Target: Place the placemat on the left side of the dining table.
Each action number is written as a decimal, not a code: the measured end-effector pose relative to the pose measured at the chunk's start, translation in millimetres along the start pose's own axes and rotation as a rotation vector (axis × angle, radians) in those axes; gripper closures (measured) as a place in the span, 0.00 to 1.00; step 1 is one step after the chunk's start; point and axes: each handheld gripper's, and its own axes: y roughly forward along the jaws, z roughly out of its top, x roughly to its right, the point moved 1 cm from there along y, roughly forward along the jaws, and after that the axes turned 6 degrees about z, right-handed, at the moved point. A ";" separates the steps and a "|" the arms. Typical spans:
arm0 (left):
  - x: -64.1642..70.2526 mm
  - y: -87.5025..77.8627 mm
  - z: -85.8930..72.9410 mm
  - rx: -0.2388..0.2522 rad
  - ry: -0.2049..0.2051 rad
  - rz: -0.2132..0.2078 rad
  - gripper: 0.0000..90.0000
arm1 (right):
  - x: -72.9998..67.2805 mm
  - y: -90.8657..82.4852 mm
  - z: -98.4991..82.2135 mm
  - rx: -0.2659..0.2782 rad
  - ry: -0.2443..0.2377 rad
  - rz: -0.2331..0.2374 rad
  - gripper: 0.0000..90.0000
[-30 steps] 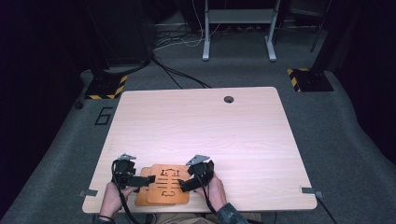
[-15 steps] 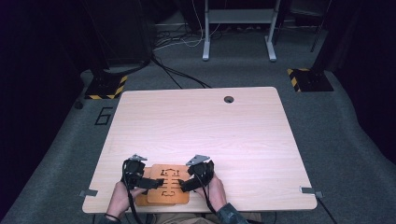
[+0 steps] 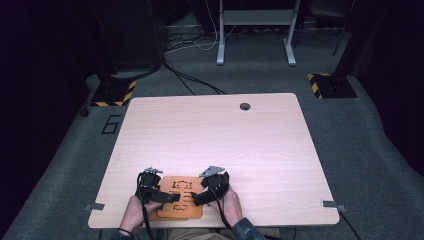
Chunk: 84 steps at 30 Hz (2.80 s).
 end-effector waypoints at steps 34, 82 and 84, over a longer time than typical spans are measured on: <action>6.9 -15.7 13.4 0.022 -0.025 -0.110 0.07 | 7.4 -5.5 -3.0 0.028 0.032 0.019 0.00; 48.5 -41.4 51.1 0.001 0.034 -0.120 0.17 | 19.0 -18.2 -11.3 0.068 0.120 0.012 0.00; 50.3 -41.6 52.3 -0.002 0.031 -0.126 0.17 | 19.7 -18.6 -11.7 0.072 0.118 0.013 0.00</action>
